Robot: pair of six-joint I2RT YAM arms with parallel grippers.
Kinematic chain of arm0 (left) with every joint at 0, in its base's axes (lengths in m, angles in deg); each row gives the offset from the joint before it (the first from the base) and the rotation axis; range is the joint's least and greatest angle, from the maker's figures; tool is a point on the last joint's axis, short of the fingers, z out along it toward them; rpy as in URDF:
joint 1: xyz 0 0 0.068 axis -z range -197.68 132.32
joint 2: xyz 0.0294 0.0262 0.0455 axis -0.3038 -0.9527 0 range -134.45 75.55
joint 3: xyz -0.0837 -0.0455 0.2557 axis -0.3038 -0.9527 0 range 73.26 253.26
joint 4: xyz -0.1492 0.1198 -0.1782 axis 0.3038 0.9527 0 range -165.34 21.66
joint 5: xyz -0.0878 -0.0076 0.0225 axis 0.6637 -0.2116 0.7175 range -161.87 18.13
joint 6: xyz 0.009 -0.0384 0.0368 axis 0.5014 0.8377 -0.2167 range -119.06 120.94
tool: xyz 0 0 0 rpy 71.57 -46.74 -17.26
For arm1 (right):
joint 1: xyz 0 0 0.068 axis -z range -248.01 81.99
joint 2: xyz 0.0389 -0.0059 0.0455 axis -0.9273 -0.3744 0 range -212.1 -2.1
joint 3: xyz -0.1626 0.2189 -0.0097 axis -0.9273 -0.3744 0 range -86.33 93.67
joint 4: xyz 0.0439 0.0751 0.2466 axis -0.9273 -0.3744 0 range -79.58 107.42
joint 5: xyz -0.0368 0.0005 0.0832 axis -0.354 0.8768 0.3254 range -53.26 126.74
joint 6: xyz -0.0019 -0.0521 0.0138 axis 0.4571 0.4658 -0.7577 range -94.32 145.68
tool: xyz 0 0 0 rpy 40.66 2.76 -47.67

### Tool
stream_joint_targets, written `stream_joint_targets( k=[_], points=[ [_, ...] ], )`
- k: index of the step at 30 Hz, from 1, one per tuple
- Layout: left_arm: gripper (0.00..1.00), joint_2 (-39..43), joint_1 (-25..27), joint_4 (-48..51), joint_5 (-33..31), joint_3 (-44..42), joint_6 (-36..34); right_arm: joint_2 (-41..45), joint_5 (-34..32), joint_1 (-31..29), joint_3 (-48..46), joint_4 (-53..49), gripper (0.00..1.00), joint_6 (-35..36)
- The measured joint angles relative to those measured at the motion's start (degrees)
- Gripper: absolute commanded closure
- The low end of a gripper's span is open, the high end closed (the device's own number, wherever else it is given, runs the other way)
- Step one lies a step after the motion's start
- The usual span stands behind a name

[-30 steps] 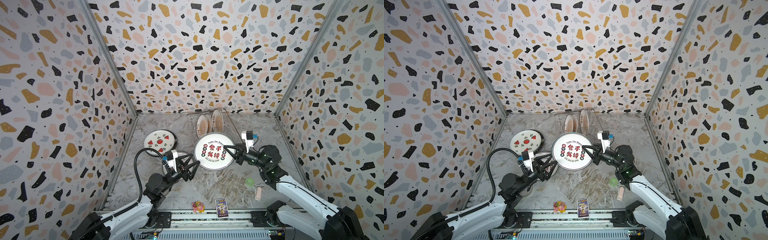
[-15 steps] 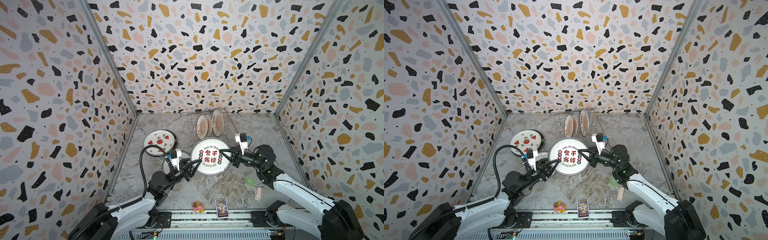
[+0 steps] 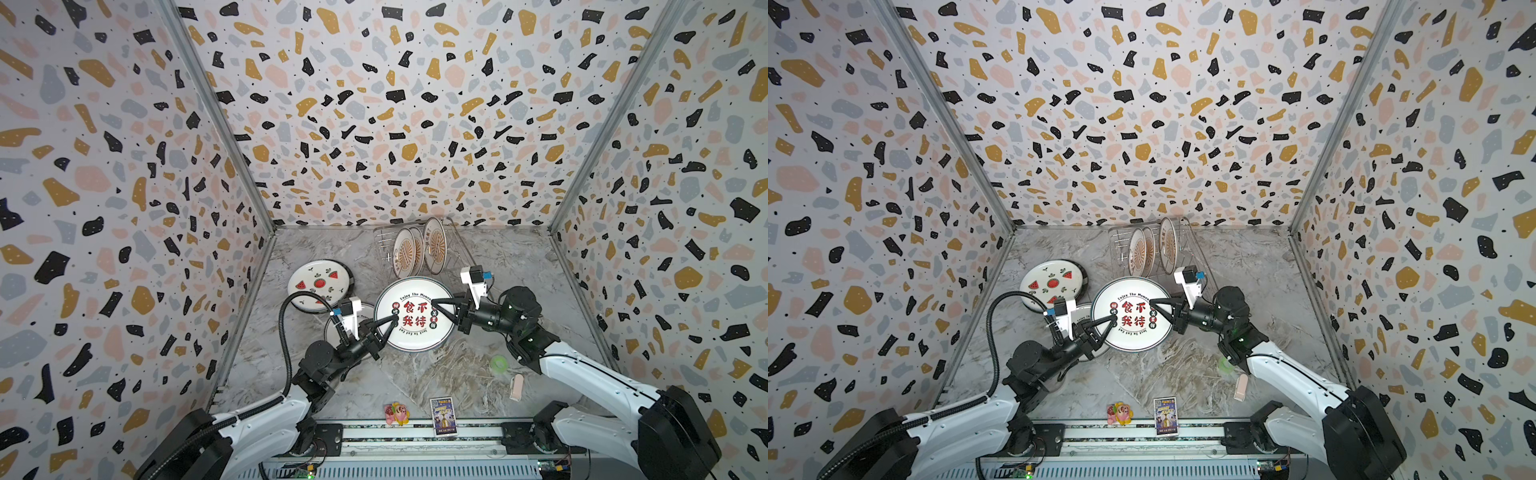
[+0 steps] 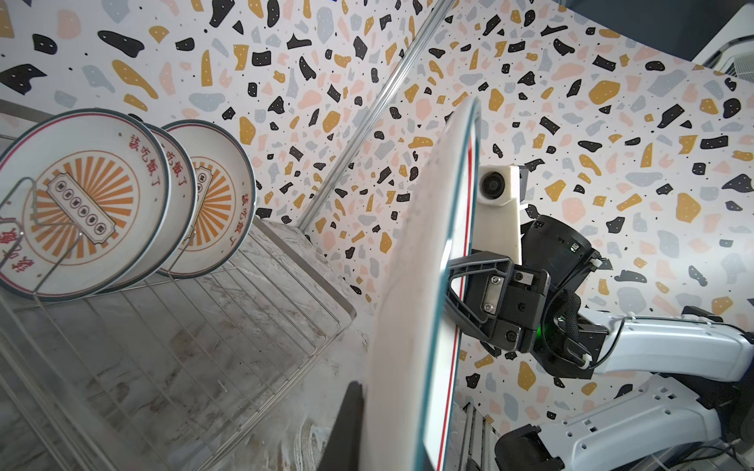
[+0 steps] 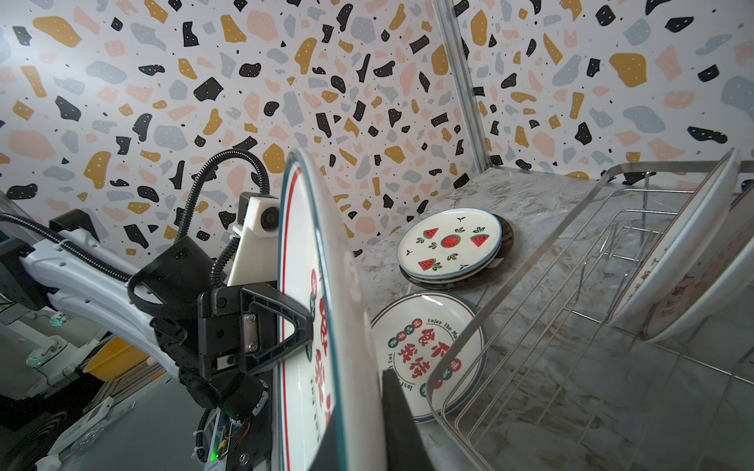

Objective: Unload the plates from the dish rack
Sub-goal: 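Open the right gripper and draw it back while the left gripper holds the plate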

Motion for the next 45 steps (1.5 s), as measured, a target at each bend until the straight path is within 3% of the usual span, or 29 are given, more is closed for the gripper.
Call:
stream_joint_targets(
  k=[8,14,18,20,22,32,45],
  points=[
    [1.00,1.1,0.1,2.3,-1.6,0.0,0.5,-2.2,-1.0,-0.6,1.2,0.2,0.77,0.9],
    [1.00,2.1,0.2,2.4,-3.6,-0.5,0.8,-3.2,-1.8,-0.7,1.7,0.0,0.58,1.4],
    [1.00,2.2,0.2,2.4,-4.3,-0.7,1.5,-3.4,-2.4,-0.7,1.7,0.0,0.39,1.4],
    [1.00,2.4,0.2,2.4,-4.9,-0.9,1.9,-3.4,-2.6,-0.7,1.7,0.0,0.23,1.5],
    [1.00,2.5,0.2,2.4,-5.5,-1.1,2.1,-3.4,-3.1,-0.7,1.7,-0.2,0.01,1.5],
    [1.00,2.1,0.0,2.4,-7.9,-1.4,2.6,0.1,-8.4,-0.9,0.4,-1.3,0.01,2.1],
    [1.00,8.3,-10.7,2.3,-10.2,-5.2,9.2,0.5,-25.7,-5.6,-2.0,-1.3,0.01,2.0]
  ],
)
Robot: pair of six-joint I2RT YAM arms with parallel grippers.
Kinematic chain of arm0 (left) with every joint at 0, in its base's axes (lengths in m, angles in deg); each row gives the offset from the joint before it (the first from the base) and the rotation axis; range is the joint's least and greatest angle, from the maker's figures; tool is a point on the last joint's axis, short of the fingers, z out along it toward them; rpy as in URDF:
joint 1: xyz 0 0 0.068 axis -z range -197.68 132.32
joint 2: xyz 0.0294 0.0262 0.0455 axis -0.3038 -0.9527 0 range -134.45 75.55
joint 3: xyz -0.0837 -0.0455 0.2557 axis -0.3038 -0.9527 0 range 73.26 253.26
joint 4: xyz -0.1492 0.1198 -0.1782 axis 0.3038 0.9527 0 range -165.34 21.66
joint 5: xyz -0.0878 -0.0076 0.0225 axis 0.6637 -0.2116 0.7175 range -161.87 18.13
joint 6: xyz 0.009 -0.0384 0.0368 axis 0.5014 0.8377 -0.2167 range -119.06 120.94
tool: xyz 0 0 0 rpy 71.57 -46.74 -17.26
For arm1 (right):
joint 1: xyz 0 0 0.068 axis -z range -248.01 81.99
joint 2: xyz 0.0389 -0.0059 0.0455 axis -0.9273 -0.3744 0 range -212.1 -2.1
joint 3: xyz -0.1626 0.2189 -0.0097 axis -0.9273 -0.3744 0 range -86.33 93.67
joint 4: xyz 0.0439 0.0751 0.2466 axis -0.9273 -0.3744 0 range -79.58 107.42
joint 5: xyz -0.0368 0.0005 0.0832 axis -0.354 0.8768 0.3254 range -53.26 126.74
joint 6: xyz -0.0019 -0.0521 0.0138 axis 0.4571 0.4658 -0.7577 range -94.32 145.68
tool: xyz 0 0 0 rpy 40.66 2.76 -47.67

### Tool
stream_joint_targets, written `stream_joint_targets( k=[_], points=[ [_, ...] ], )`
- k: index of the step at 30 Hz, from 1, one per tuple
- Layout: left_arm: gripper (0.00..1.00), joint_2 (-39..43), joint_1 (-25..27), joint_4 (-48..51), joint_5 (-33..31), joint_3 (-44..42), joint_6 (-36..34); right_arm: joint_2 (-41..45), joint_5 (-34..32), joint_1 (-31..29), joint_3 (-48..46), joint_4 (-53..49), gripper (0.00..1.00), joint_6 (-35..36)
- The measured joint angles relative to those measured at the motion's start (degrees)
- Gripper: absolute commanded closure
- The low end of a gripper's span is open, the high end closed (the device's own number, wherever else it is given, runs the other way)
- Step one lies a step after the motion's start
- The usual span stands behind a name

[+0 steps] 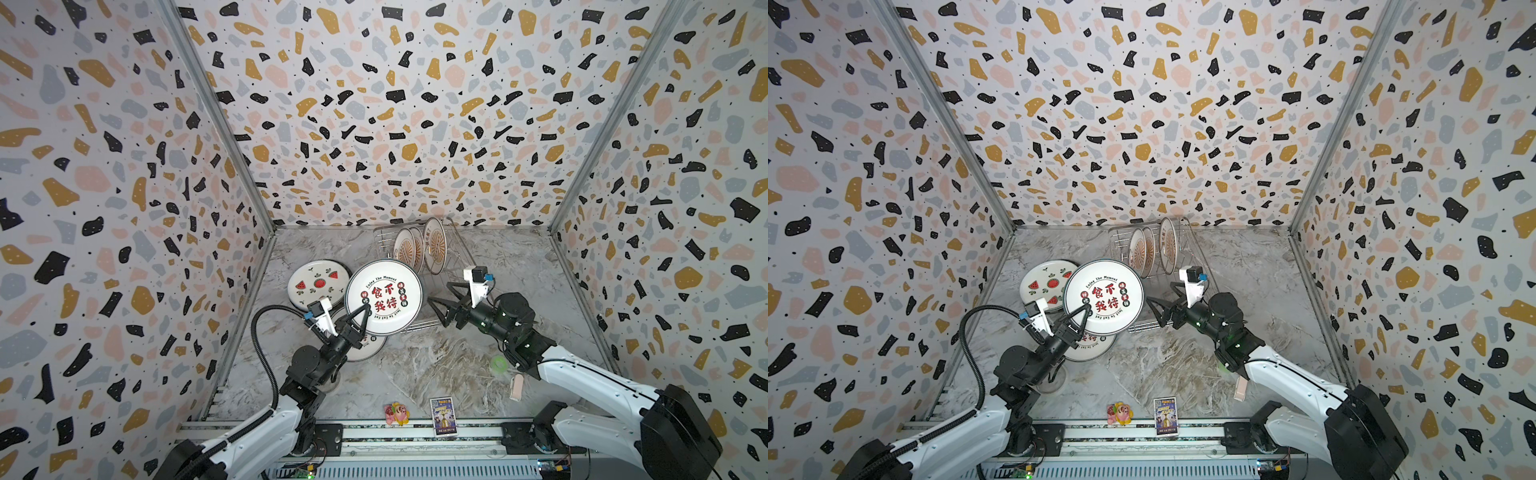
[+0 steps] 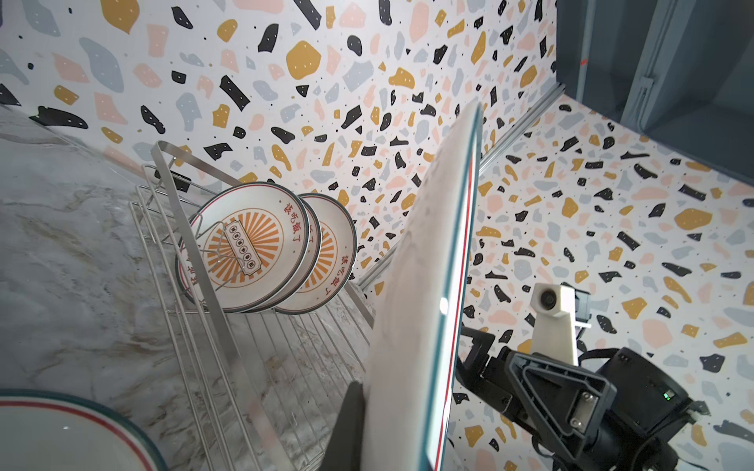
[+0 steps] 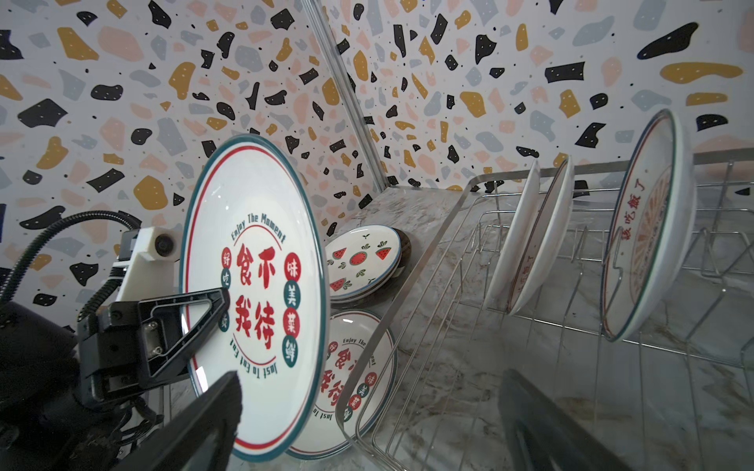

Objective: Unload the plates from the dish rack
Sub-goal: 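Open the right gripper and draw it back while the left gripper holds the plate, then lower the red-text plate onto the flat one with left while right reaches rack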

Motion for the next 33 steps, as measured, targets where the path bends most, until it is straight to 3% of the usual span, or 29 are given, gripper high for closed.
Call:
stream_joint_targets(
  k=[8,21,33],
  points=[
    [1.00,1.2,-6.1,0.0,-1.4,-1.9,7.3,-4.3,-12.9,-7.9,2.0,-0.2,0.01,1.3],
    [1.00,9.6,-8.5,13.7,-5.4,-1.9,13.2,-10.1,-12.7,-14.2,6.3,0.1,0.01,8.0],
    [1.00,13.8,-9.2,32.6,-8.3,-1.8,19.5,-17.0,-13.4,-15.2,10.8,-1.6,0.01,10.4]
  ],
)
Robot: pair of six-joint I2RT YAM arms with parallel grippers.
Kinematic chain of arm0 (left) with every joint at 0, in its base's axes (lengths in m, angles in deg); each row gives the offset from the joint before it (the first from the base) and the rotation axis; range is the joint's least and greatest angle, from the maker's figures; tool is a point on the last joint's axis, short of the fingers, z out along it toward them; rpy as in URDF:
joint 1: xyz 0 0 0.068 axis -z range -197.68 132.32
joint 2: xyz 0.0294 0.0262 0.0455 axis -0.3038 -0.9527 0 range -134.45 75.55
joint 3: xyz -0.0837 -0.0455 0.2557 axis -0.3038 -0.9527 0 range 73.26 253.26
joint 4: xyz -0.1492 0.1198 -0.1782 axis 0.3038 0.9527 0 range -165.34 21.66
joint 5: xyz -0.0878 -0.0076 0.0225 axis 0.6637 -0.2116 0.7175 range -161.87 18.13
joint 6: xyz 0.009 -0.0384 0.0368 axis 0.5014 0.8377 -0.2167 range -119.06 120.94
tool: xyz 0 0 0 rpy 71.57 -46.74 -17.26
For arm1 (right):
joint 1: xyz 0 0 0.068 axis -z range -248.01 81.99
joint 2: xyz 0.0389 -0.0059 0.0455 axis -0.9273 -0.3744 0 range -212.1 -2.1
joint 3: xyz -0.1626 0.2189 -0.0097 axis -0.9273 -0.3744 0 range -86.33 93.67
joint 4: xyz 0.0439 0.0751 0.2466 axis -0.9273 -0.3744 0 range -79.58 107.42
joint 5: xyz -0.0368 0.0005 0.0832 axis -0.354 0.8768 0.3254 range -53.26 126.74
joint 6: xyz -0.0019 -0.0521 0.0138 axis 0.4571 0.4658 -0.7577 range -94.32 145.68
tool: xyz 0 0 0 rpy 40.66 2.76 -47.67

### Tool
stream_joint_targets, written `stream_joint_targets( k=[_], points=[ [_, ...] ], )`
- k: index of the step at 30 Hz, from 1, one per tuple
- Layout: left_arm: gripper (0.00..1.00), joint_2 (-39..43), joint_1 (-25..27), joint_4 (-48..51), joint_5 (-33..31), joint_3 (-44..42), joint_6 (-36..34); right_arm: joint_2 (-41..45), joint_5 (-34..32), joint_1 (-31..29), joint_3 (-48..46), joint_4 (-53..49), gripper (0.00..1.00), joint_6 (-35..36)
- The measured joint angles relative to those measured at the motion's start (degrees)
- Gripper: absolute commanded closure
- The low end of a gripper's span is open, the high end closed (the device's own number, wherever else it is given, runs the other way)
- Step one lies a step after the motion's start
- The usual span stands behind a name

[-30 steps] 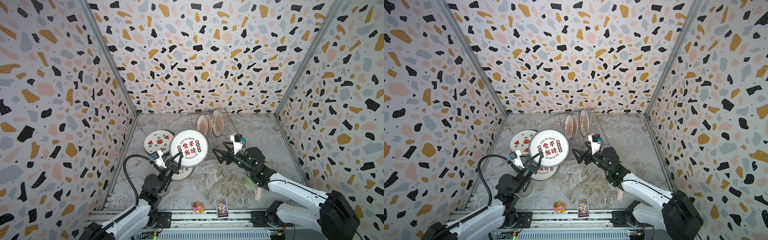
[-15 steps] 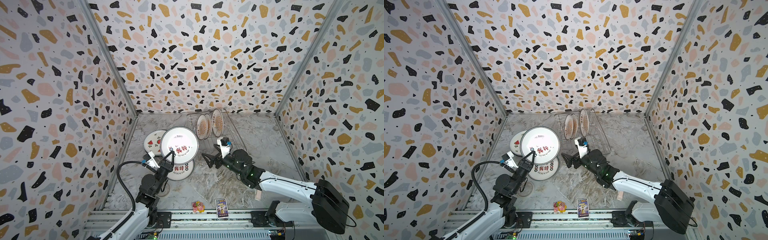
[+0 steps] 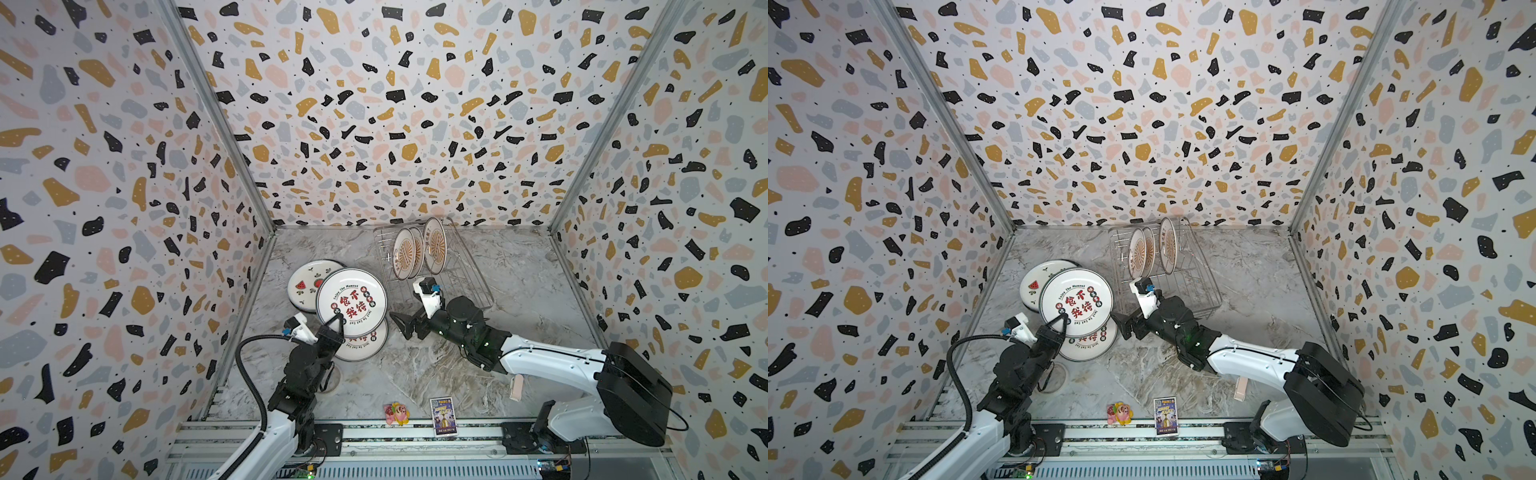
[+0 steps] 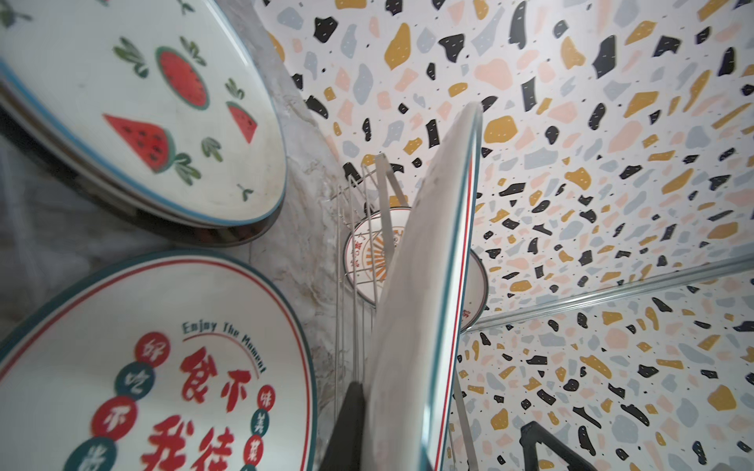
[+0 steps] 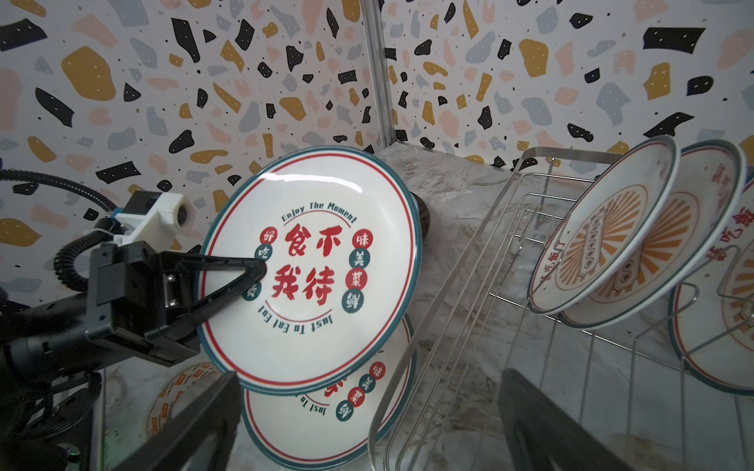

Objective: Unload the plates from the dish rack
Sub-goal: 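Lower the red-text plate onto the flat one with left while right reaches rack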

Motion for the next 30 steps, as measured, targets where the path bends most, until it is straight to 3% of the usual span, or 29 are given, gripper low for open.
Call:
stream_joint_targets(
  k=[7,16,27,30],
  points=[
    [1.00,2.1,0.0,11.3,-0.2,0.2,4.5,-1.7,-0.7,-0.4,2.3,-1.4,0.01,0.2],
    [1.00,-3.9,0.0,15.4,1.6,0.5,6.6,-1.9,-0.8,-0.6,2.7,-2.2,0.01,0.2],
    [1.00,-4.2,0.0,19.8,1.5,1.4,6.8,-1.9,-1.7,-0.6,3.1,-2.8,0.01,0.2],
    [0.96,-4.2,0.0,20.2,1.3,1.4,7.1,-1.9,-1.7,-0.6,3.1,-2.8,0.01,0.2]
  ],
)
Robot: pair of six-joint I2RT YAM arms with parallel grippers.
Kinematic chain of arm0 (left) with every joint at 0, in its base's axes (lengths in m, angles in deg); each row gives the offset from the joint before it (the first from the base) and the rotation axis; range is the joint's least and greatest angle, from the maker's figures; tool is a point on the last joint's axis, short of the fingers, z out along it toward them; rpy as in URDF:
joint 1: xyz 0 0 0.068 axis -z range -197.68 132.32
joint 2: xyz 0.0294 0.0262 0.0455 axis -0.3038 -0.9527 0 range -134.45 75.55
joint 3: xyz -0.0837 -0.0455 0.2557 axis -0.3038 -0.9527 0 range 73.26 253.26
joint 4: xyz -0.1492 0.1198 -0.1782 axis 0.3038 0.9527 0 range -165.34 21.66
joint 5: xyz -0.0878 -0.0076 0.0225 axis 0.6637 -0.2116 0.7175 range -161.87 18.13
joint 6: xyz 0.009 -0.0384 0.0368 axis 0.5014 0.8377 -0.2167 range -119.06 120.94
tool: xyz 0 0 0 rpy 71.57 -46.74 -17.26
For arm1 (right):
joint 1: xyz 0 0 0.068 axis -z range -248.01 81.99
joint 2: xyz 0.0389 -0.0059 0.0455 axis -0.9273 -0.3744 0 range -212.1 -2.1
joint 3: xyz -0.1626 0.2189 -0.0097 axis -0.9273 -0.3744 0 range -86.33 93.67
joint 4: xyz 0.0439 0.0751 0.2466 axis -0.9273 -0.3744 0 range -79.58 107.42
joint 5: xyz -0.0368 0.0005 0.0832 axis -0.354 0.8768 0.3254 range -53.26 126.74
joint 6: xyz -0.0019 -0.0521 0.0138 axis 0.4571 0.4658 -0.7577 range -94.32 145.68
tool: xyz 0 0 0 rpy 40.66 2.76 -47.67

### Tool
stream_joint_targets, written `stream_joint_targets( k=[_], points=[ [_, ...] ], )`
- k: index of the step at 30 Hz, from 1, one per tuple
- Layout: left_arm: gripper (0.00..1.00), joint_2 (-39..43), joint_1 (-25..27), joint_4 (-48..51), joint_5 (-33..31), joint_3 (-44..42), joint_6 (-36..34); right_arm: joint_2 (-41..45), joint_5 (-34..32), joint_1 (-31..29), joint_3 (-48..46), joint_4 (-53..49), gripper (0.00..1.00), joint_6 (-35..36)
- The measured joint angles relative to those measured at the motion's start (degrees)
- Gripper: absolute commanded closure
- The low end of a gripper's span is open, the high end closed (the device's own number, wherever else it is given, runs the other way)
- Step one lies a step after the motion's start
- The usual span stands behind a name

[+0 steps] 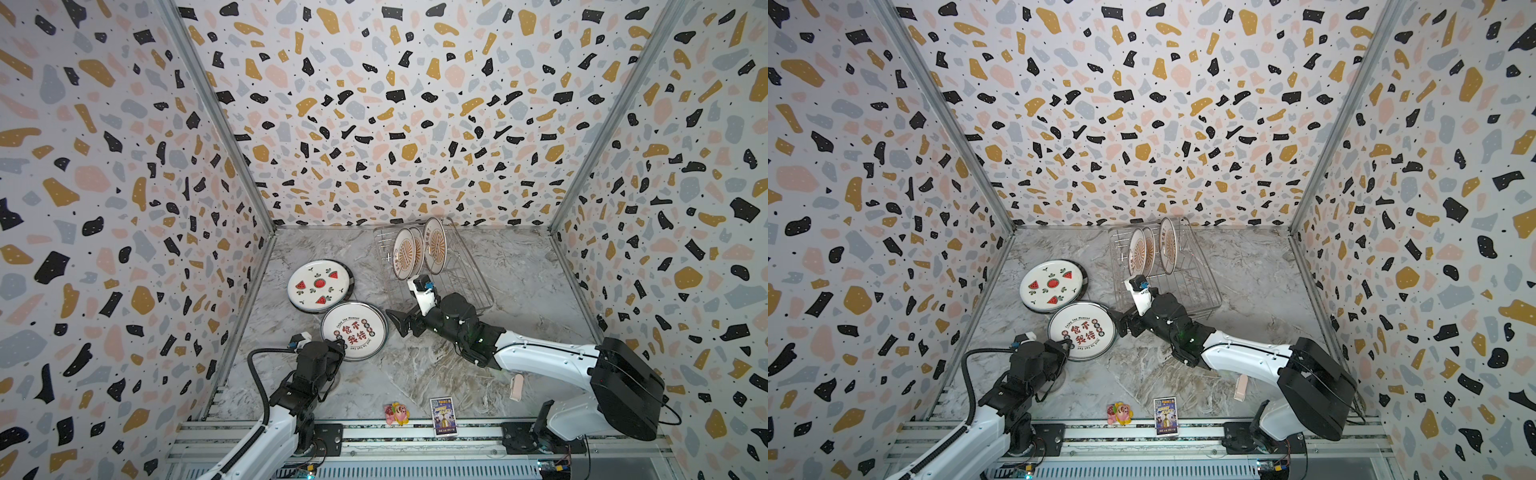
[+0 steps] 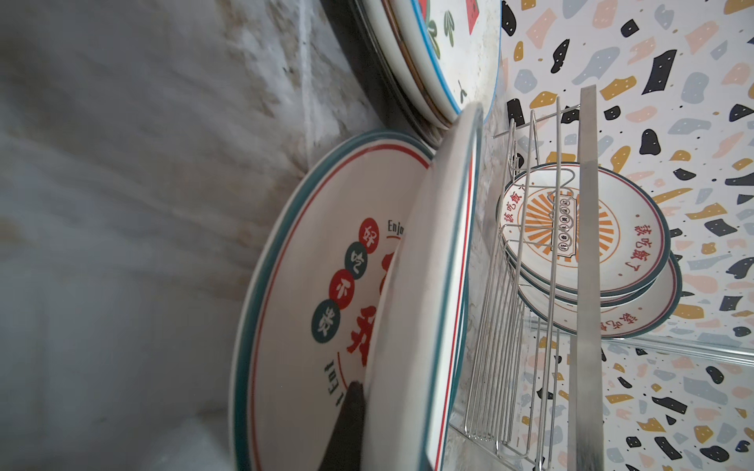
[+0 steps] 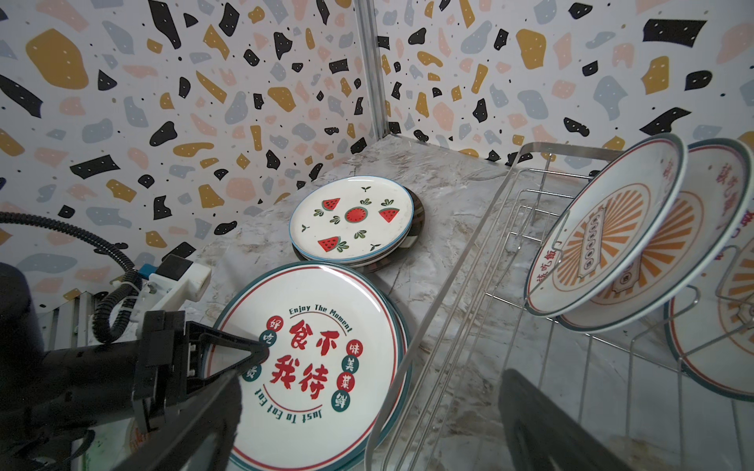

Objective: Unload the plates from the dish rack
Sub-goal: 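Lower the red-text plate onto the flat one with left while right reaches rack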

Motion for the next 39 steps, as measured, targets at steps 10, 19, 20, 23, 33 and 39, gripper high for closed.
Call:
stream_joint_targets(
  k=[10,19,20,23,33,39],
  points=[
    [0.69,0.2,0.0,-0.1,-0.8,0.0,0.6,0.0,0.0,-0.1,0.0,0.0,0.01,0.0],
    [0.49,2.7,0.0,1.6,-5.1,0.3,0.1,0.0,-0.2,-0.1,0.0,0.1,0.01,0.0],
    [0.49,3.2,0.0,2.3,-6.2,0.5,-0.1,0.0,-0.3,-0.1,0.0,0.1,0.01,0.0],
    [0.49,4.3,0.0,3.0,-9.3,0.7,-0.9,0.0,-0.4,-0.1,0.0,0.5,0.01,0.0],
    [0.56,1.1,0.0,2.6,-12.9,1.9,-3.8,0.0,-0.8,-0.1,0.0,0.9,0.01,0.0],
    [0.58,-1.3,0.0,2.2,-13.5,2.0,-4.1,0.0,-1.1,-0.1,0.0,0.9,0.01,0.0]
  ],
)
